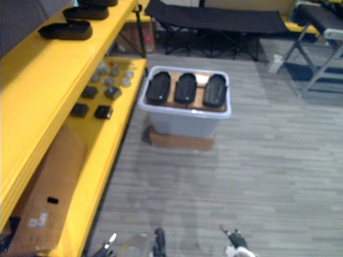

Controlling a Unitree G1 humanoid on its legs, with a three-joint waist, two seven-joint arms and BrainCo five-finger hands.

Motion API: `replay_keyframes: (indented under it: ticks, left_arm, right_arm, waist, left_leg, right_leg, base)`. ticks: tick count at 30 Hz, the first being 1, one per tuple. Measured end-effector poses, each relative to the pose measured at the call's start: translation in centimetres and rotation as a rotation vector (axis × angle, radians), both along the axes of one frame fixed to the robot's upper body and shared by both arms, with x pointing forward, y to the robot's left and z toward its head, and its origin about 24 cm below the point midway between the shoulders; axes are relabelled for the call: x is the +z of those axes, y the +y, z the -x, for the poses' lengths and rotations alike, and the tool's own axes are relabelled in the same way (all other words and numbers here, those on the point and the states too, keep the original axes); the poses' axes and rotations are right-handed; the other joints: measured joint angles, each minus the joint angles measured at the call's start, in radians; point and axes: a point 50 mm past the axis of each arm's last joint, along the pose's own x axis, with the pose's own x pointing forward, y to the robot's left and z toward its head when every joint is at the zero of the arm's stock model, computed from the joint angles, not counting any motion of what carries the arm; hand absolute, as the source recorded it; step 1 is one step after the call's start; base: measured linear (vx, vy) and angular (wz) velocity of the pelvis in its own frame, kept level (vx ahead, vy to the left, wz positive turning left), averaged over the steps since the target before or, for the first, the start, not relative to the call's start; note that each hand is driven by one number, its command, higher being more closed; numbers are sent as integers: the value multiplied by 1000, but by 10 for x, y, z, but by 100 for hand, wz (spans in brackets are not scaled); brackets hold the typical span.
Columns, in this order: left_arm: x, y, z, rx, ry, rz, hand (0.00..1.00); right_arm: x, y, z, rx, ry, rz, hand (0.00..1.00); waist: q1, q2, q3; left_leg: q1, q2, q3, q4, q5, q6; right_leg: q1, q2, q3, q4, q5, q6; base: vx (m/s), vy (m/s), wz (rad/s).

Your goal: Walk over and take plastic housings, then place them on the shelf

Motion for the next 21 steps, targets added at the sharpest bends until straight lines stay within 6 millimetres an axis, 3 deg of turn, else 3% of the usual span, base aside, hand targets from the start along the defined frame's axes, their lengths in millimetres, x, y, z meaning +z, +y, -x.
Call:
replay_keyframes:
  ticks: [1, 2, 3, 5, 7, 9, 11, 12, 13, 14, 15, 17, 21]
  left_arm:
    - [1, 4, 0, -3, -2, -12, 0]
    - [1, 4, -1, -6, -4, -16, 0]
    - [3, 7, -5, -19, -18, -30, 0]
    - [6, 6, -17, -54, -51, -52, 0]
    - [8, 1, -31, -90, -86, -48, 0]
    - [10, -3, -40, -106, -106, -40, 0]
    - [9, -5, -39, -115, -101, -36, 0]
    - [8, -5, -36, -112, -95, -35, 0]
    - [9, -2, -34, -112, -94, -42, 0]
    - [8, -4, -32, -110, -89, -35, 0]
    - [6, -13, -33, -109, -88, -11, 0]
    - [3, -42, -38, -128, -89, 65, 0]
    - [-1, -40, -34, -47, -57, 96, 0]
  right_arm:
    - [-2, 4, 6, 11, 19, -10, 0]
    - [-4, 6, 9, 11, 30, -14, 0]
    - [-4, 8, 11, 38, 34, -5, 0]
    - [-1, 9, 4, 53, 8, 18, 0]
    - [0, 9, 1, 48, 1, 32, 0]
    - [2, 9, -3, 19, -15, 34, 0]
    - [2, 10, -1, -17, -14, 22, 0]
    - [2, 10, 1, -22, -12, 18, 0]
    - [1, 15, 6, -23, 1, 5, 0]
    - [1, 14, 8, -38, 1, 3, 0]
    - [3, 9, 6, -34, -6, 20, 0]
    - [5, -4, 3, -32, 5, 42, 0]
    - [1, -5, 6, -59, 44, 7, 0]
  waist:
    - [3, -6, -1]
    - [-1, -7, 0]
    - [-23, -5, 1]
    - [-58, 6, 2]
    - [-61, 17, 6]
    - [-62, 24, 11]
    - [-61, 22, 14]
    - [-61, 16, 15]
    - [-63, -16, 8]
    - [-63, -22, 3]
    - [-63, 5, 1]
    - [-66, 77, -7]
    - [-67, 76, -6]
  left_leg:
    - [51, -10, -3, -18, -3, 4]
    - [77, -10, -12, -27, -7, 10]
    - [111, 0, -42, -44, -8, 9]
    - [129, 32, -86, -59, -9, 6]
    - [129, 57, -118, -60, -19, -10]
    - [140, 81, -143, -59, -39, -42]
    - [173, 96, -149, -55, -67, -85]
    - [185, 96, -153, -54, -79, -98]
    - [216, 86, -165, -52, -108, -123]
    - [239, 99, -174, -44, -141, -146]
    - [240, 131, -179, -34, -152, -158]
    - [233, 204, -204, -23, -156, -179]
    - [219, 216, -219, 105, -82, -196]
  right_leg:
    - [-43, -27, -34, 95, -32, -16]
    - [-51, -28, -54, 108, -61, -31]
    - [-61, -11, -92, 75, -117, -70]
    - [-108, 47, -105, -98, -147, -110]
    - [-143, 71, -100, -289, -137, -110]
    - [-183, 74, -70, -515, -26, -127]
    - [-187, 76, -44, -602, 65, -120]
    - [-182, 74, -39, -615, 86, -122]
    - [-171, 61, -19, -614, 102, -132]
    - [-176, 68, -3, -571, 178, -147]
    - [-175, 92, -19, -551, 150, -148]
    - [-188, 150, -59, -504, 75, -185]
    - [-148, 156, -54, -461, 2, -205]
  base:
    - [121, 0, 8]
    - [88, -31, 32]
    - [-31, -25, 61]
    - [-142, -5, 75]
    - [5, -60, 55]
    - [222, -184, 38]
    - [208, -236, 16]
    - [207, -310, 18]
    - [215, -384, 18]
    - [248, -397, 17]
    - [283, -391, 21]
    - [260, -286, 19]
    - [216, -203, -5]
